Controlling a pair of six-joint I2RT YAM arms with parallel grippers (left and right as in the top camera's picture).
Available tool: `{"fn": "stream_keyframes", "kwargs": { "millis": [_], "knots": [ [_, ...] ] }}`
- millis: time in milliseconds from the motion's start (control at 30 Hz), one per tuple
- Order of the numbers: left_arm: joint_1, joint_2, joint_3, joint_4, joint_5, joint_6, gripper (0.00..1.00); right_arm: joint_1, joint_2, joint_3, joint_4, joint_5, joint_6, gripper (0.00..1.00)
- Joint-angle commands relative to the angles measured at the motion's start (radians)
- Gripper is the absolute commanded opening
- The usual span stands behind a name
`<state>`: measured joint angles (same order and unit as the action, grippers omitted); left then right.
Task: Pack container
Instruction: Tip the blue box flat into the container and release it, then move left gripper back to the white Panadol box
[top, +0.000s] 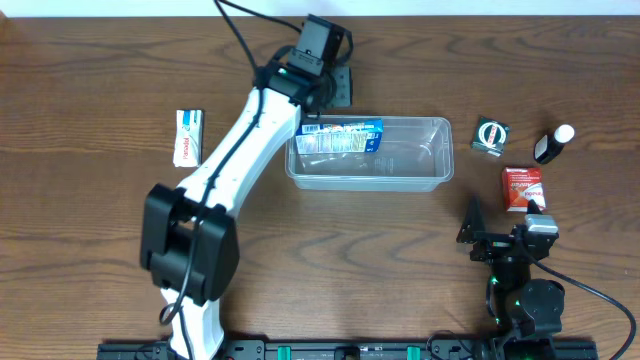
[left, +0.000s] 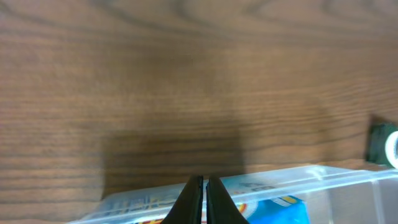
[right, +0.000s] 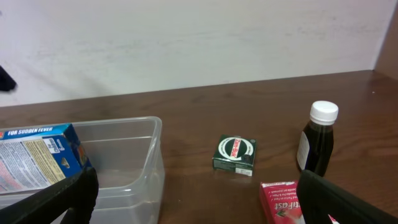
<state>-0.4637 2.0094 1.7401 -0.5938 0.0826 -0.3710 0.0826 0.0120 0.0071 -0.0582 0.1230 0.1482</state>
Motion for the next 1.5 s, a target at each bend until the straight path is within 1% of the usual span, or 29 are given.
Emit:
{"fn": "stream_keyframes", "kwargs": {
  "millis": [0, 133, 333, 433, 833, 967, 1100, 1233, 1333, 1467],
  "knots": [
    [-0.012, 0.017, -0.009, -0.006, -0.016, -0.035, 0.06, -0.012, -0.006, -0.002, -0.003, -0.003, -0.011, 0.99],
    [-0.023, 0.017, -0.008, -0.039, -0.016, -0.035, 0.06, -0.012, -0.006, -0.002, -0.003, -0.003, -0.011, 0.99],
    [-0.044, 0.017, -0.008, -0.156, -0.016, -0.035, 0.06, -0.012, -0.006, -0.002, -0.003, -0.003, -0.011, 0.99],
    [-0.051, 0.017, -0.008, -0.190, -0.016, -0.035, 0.06, -0.012, -0.006, -0.002, -0.003, -0.003, -0.011, 0.99],
    [-0.054, 0.016, -0.008, -0.330, -0.016, -0.035, 0.06, -0.012, -0.006, -0.002, -0.003, -0.003, -0.011, 0.99],
    [-0.054, 0.016, -0.008, -0.364, -0.016, -0.034, 0.06, -0.012, -0.006, -0.002, -0.003, -0.003, -0.011, 0.99],
    [-0.053, 0.008, -0.005, -0.365, -0.016, -0.034, 0.06, -0.012, -0.006, -0.002, -0.003, -0.003, -0.011, 0.99],
    [-0.047, -0.036, 0.013, -0.366, -0.019, -0.026, 0.06, -0.012, -0.006, -0.002, -0.003, -0.003, -0.011, 0.99],
    [-0.037, -0.091, 0.014, -0.371, -0.070, -0.022, 0.06, -0.012, -0.006, -0.002, -0.003, -0.003, -0.011, 0.99],
    [-0.003, -0.175, 0.014, -0.404, -0.215, -0.019, 0.06, -0.012, -0.006, -0.002, -0.003, -0.003, -0.011, 0.99]
  ]
}}
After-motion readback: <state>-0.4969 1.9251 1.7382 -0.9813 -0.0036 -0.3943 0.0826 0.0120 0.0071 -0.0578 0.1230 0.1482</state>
